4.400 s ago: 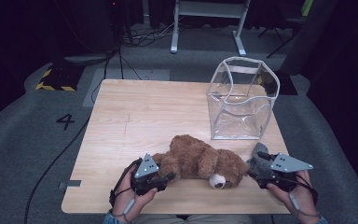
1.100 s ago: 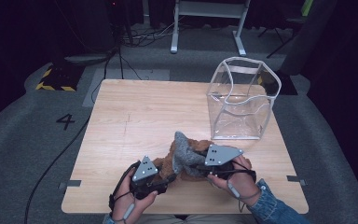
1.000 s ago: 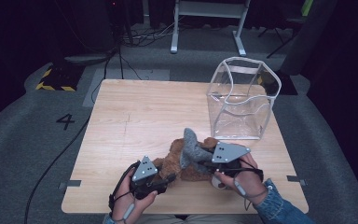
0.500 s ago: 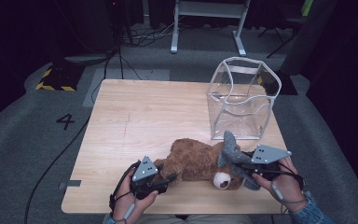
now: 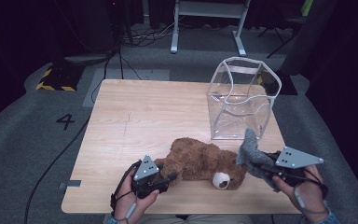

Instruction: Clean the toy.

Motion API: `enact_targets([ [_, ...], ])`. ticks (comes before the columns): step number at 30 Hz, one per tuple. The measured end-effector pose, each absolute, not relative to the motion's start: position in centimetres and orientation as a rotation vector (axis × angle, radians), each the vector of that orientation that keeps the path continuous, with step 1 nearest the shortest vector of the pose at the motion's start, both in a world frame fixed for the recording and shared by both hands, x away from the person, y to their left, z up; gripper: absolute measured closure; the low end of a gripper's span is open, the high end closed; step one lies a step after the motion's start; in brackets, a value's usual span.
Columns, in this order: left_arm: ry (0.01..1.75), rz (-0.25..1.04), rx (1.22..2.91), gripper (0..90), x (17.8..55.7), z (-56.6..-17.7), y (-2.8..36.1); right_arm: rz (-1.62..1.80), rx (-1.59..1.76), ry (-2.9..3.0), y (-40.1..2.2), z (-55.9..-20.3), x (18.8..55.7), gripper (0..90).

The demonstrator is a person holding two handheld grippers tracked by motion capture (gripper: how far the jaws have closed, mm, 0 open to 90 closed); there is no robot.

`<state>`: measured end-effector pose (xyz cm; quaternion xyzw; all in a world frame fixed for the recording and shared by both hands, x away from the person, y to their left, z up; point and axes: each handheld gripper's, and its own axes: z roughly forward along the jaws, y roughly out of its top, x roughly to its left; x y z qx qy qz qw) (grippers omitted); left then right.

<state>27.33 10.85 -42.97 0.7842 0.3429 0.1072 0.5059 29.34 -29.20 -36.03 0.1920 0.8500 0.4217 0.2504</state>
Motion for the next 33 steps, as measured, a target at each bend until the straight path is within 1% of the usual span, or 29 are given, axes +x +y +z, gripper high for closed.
enact_targets([
  [2,0.824,0.258,1.893,56.0,27.3,-43.0,10.9,1.200,0.403,2.334,-26.5,-35.8,28.6,68.0],
  [4,0.827,0.259,1.892,56.0,27.3,-43.1,11.1,1.209,0.308,2.377,-23.8,-36.7,28.3,67.8],
  [6,0.831,0.263,1.890,56.0,27.5,-43.2,11.5,1.153,0.273,2.414,-22.3,-38.2,28.7,67.7],
  [8,0.841,0.238,1.876,56.1,27.6,-43.4,11.8,1.097,0.283,2.443,-22.1,-39.7,29.3,67.7],
  [9,0.839,0.216,1.866,56.2,27.7,-43.5,11.8,1.101,0.294,2.449,-22.5,-40.2,29.6,67.7],
  [13,0.826,0.255,1.886,57.0,27.6,-43.4,11.3,1.166,0.395,2.431,-25.6,-40.6,30.3,68.2],
  [16,0.838,0.255,1.879,56.9,27.6,-43.4,11.4,1.030,0.456,2.399,-28.3,-40.7,30.2,68.1],
  [20,0.839,0.263,1.873,56.5,27.8,-43.4,11.3,0.914,0.607,2.388,-32.1,-42.3,30.7,67.9],
  [22,0.841,0.268,1.872,56.1,27.9,-43.4,11.3,0.902,0.694,2.369,-34.0,-43.2,31.3,66.2],
  [24,0.841,0.272,1.872,54.9,27.9,-43.4,11.3,0.895,0.748,2.324,-35.2,-43.8,32.0,60.4],
  [25,0.839,0.275,1.869,53.9,27.9,-43.4,11.4,0.907,0.776,2.299,-35.5,-44.1,32.4,54.3],
  [27,0.829,0.285,1.863,51.1,27.9,-43.4,11.5,0.926,0.847,2.282,-35.8,-44.7,33.2,36.7],
  [28,0.838,0.275,1.855,49.2,27.9,-43.5,11.5,0.932,0.858,2.275,-35.9,-44.8,33.5,32.1],
  [32,0.837,0.286,1.848,47.1,27.6,-43.4,12.1,1.031,0.800,2.217,-35.6,-43.5,32.5,24.8],
  [33,0.836,0.296,1.849,46.2,27.5,-43.3,12.4,1.044,0.788,2.201,-35.5,-43.1,32.1,24.4],
])
